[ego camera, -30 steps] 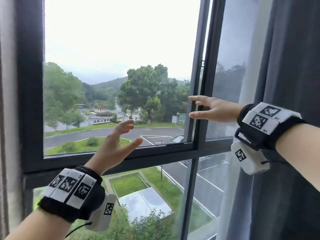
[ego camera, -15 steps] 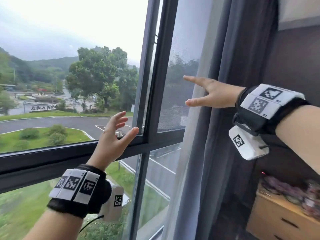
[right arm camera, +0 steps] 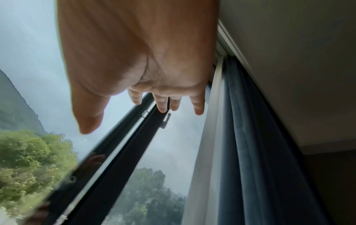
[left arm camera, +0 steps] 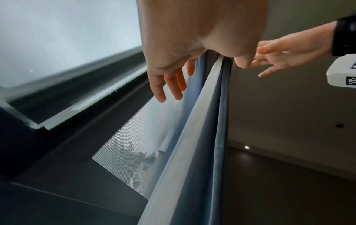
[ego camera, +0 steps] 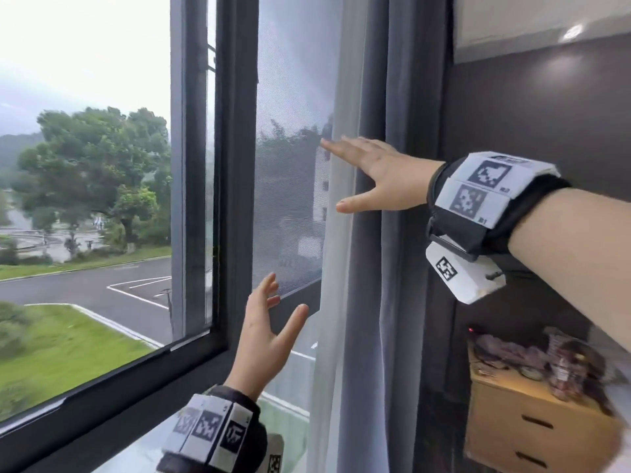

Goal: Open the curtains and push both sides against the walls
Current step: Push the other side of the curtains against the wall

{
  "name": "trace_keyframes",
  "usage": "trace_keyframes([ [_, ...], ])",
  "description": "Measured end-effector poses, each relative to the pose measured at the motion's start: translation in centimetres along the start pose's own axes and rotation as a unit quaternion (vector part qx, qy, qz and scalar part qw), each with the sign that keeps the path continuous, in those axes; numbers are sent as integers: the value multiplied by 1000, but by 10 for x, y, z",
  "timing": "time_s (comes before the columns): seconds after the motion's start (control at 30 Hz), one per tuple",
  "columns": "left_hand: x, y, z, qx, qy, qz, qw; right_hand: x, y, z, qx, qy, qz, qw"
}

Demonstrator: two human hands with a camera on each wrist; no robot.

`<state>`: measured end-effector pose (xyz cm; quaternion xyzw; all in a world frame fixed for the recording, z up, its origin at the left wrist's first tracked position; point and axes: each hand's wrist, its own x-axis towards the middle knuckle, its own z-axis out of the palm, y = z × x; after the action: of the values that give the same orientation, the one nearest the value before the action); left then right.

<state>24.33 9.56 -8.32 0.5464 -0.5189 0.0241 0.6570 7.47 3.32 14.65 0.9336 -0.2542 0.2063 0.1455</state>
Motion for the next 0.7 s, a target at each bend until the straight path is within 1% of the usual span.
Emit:
trace_keyframes([
  [0.1,23,-13,29,-19,-8,8,1000,21,21,8,-38,12,11,999],
  [0.17,37,-20,49,-35,-9,13,999,30,36,15,-44,20,11,999],
  [0.4,81,-49,130,-71,31,5,997,52,99,56,-41,26,10,999],
  [0.5,98,-66,169,-70,59,-5,996,65,132,71,-59,28,-15,998],
  [0.57,109,-78,194,-51,79,-16,995,76,153,79,-64,31,-32,997],
  [0.7,133,-103,232,-12,98,-61,993,105,189,89,-98,21,-76,992],
])
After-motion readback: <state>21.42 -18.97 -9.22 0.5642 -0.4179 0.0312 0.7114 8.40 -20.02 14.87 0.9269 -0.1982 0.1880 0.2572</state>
